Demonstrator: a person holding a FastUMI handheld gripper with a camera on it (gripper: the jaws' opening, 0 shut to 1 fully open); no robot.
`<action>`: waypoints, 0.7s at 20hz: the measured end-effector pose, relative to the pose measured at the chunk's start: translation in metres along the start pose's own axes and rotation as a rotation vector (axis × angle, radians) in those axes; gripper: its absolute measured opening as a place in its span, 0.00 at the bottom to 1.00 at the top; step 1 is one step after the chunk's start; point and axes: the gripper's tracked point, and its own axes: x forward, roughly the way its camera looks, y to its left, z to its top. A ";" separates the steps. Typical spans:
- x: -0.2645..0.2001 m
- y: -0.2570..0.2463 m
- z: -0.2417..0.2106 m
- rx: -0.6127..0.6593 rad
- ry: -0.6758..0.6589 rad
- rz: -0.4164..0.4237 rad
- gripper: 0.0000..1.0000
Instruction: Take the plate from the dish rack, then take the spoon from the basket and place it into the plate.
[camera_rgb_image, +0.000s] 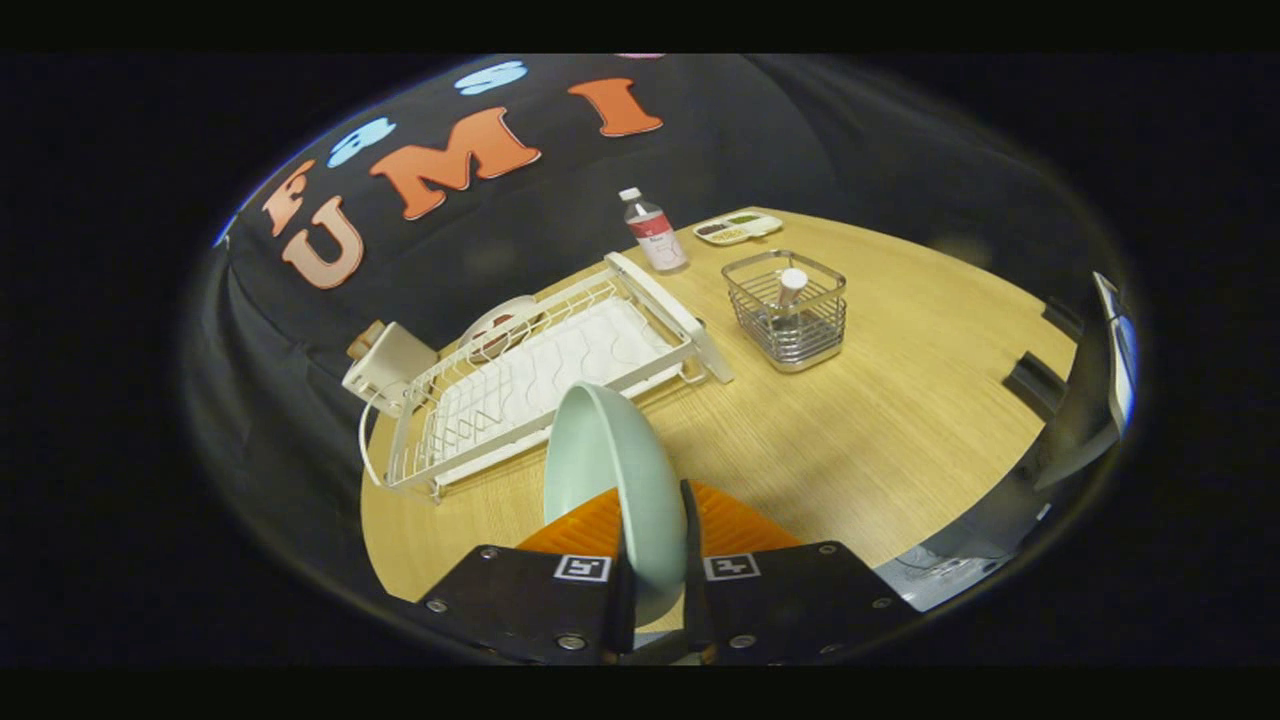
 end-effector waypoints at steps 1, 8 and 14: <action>0.003 0.001 -0.006 0.016 0.015 0.009 0.19; 0.030 0.015 -0.039 0.111 0.093 0.042 0.26; 0.026 -0.007 -0.023 0.016 0.069 -0.030 0.49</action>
